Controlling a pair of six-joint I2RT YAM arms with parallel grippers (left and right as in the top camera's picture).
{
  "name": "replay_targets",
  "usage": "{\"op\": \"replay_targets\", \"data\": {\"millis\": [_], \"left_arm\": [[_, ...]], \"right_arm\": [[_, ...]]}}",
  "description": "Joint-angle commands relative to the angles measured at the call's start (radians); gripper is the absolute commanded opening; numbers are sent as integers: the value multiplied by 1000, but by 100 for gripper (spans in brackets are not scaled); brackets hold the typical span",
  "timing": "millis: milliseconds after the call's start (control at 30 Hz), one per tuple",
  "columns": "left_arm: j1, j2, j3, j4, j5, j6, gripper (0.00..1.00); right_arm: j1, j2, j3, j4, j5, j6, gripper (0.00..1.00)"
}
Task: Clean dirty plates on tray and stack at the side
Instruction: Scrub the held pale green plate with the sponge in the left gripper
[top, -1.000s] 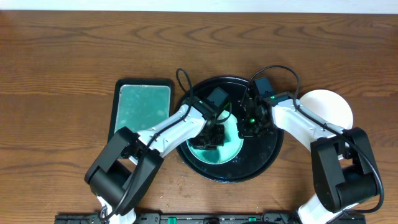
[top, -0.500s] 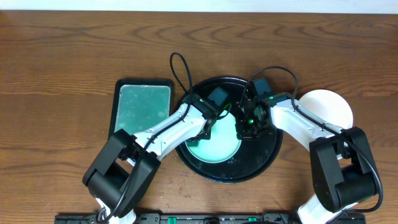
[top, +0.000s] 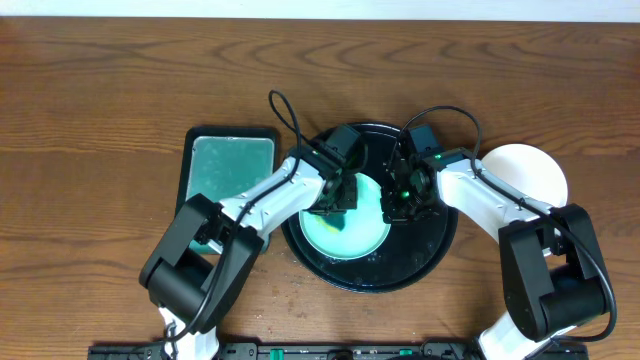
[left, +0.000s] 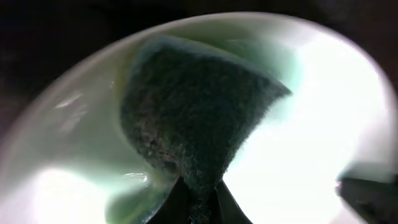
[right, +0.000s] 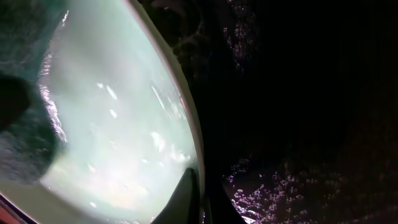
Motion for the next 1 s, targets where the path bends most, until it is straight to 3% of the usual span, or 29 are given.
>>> {"op": "replay_targets", "data": {"millis": [0,167,433,533,633,767,967], "left_arm": [[-49,114,-12,102,332,2,7],[-60,114,-12,187,388,25,8],[-68,114,-12,185,576,37,8],[-71,114,-12,130,571,44,8],[-66,112,-12,24,443,43,7],[-48,105,-11,-132,125,-1,7],[15,99,-2,-257,-194,-6,7]], "right_arm": [[9,25,-8,8,33,-7,1],[9,25,-8,7,33,-7,1],[9,25,-8,8,33,-7,1],[9,25,-8,8,33,-7,1],[9,25,-8,8,33,-7,1],[9,25,-8,9,33,-7,1],[9,25,-8,19,33,-7,1]]}}
